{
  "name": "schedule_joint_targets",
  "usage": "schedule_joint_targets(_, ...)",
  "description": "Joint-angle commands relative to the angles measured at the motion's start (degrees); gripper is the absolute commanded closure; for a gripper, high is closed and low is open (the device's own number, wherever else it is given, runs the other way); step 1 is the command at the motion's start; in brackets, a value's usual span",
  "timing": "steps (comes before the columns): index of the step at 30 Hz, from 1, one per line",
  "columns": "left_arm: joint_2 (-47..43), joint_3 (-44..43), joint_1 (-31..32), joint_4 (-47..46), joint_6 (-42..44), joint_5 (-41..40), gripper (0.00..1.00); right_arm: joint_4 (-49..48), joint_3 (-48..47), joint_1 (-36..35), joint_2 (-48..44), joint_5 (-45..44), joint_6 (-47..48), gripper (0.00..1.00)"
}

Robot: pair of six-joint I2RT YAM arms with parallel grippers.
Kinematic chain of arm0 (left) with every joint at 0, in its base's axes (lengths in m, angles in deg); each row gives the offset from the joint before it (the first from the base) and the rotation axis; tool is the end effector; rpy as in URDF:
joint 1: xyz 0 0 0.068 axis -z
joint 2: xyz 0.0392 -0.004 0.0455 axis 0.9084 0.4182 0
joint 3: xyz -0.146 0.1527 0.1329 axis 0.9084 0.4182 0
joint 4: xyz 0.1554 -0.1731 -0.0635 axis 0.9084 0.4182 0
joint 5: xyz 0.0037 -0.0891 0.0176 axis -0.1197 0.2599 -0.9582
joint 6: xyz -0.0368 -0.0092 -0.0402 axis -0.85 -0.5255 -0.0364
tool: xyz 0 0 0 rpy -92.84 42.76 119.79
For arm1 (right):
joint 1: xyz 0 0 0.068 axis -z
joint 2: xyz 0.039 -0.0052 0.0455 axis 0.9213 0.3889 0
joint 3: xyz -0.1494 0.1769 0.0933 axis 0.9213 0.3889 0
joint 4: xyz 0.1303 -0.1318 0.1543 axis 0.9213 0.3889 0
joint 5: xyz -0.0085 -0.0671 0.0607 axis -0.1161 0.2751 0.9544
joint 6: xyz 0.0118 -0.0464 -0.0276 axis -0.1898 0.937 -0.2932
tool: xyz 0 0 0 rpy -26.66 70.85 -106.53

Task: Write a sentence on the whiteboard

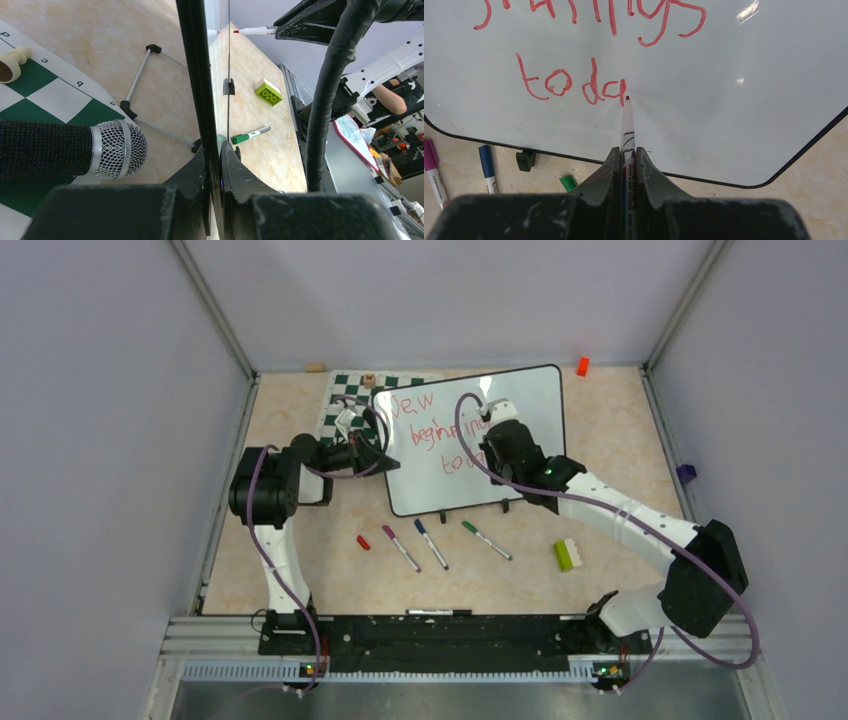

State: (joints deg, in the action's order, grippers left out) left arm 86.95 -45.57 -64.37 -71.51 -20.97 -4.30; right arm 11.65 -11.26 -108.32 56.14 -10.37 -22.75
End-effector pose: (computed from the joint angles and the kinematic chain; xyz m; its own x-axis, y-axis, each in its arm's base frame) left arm 0.3456 -0.0423 0.1445 -0.6049 -0.1482 -0.7824 0.7757 0.1124 -0.6210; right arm 0.2270 0.1804 0.2681 -0.5404 -0.2474 -0.8042 -0.3087 0.9474 -0.0840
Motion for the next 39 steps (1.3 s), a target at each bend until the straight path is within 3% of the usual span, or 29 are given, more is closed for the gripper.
schedule_joint_targets(1, -0.5, 1.1, -0.4, -6.8, 9.1, 3.1, 1.0, -0.4, -3.6, 1.0, -1.3, 0.5, 0.7, 1.0)
schedule_joint_targets(22, -0.4, 1.0, -0.4, -6.8, 9.1, 3.0, 1.0, -1.7, -4.7, 2.7, 3.2, -1.9, 1.6, 1.0)
schedule_joint_targets(39, -0.6, 1.1, -0.4, -6.9, 9.1, 3.1, 1.0, -1.0, 1.2, 2.8, -0.2, -1.4, -1.2, 1.0)
